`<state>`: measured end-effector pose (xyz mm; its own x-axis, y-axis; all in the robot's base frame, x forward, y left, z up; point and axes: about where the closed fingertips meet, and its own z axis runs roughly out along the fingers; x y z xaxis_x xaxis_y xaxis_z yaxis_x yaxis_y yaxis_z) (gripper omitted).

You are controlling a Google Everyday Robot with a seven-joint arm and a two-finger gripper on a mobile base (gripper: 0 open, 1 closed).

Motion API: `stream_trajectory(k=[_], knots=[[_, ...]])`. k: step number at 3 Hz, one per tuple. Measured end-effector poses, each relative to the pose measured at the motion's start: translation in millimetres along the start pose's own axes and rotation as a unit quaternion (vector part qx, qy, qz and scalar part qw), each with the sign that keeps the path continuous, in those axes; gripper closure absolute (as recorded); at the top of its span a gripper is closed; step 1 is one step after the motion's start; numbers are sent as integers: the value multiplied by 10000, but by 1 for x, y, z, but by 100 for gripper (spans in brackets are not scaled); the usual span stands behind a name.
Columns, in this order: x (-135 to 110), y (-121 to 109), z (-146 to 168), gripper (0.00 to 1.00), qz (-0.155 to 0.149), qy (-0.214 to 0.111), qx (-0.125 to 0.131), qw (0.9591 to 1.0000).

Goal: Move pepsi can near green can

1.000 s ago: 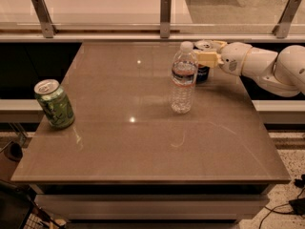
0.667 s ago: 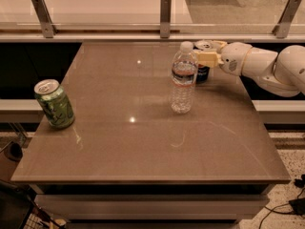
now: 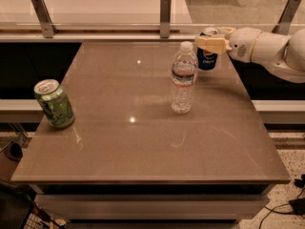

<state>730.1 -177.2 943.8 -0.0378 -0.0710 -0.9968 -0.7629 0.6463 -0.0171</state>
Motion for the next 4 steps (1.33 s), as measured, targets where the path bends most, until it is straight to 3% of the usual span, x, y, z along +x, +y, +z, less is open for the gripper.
stream_trajectory(k=[2,4], knots=[[-50,-11,-15,100,33,11,80,10000],[-101,11,-19,100,-34,-52,187,9998]])
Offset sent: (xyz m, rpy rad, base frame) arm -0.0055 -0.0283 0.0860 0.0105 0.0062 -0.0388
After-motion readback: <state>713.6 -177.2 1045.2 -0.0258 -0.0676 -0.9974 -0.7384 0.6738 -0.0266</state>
